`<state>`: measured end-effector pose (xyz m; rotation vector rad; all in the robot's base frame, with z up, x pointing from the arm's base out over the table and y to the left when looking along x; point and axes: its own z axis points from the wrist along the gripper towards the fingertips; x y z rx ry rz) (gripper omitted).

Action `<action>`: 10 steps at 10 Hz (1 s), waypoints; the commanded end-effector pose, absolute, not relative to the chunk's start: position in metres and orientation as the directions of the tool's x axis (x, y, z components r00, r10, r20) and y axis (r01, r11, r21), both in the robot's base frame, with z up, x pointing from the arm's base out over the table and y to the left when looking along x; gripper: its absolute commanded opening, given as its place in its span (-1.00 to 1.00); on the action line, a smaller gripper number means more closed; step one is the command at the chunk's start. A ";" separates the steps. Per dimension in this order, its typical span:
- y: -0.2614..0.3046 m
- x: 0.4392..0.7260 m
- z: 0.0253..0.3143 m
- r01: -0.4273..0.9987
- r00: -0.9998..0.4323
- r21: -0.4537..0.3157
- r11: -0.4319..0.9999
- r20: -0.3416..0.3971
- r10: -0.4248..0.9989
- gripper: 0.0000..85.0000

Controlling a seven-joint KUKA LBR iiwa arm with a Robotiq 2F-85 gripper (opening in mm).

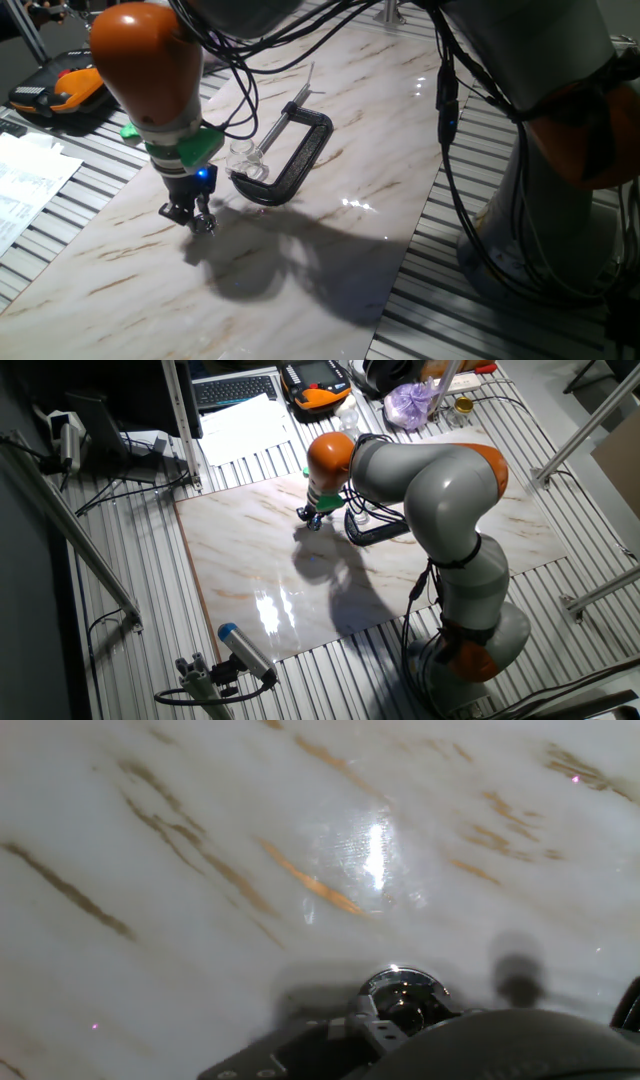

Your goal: Screw the lid onto the jar

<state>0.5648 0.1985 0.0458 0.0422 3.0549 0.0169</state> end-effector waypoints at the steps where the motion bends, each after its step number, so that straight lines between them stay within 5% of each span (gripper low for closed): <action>1: 0.199 0.564 0.045 0.034 -0.995 0.006 0.999 -0.089 0.035 0.60; 10: 0.199 0.557 0.039 0.024 -0.995 -0.012 1.000 -0.097 0.022 0.60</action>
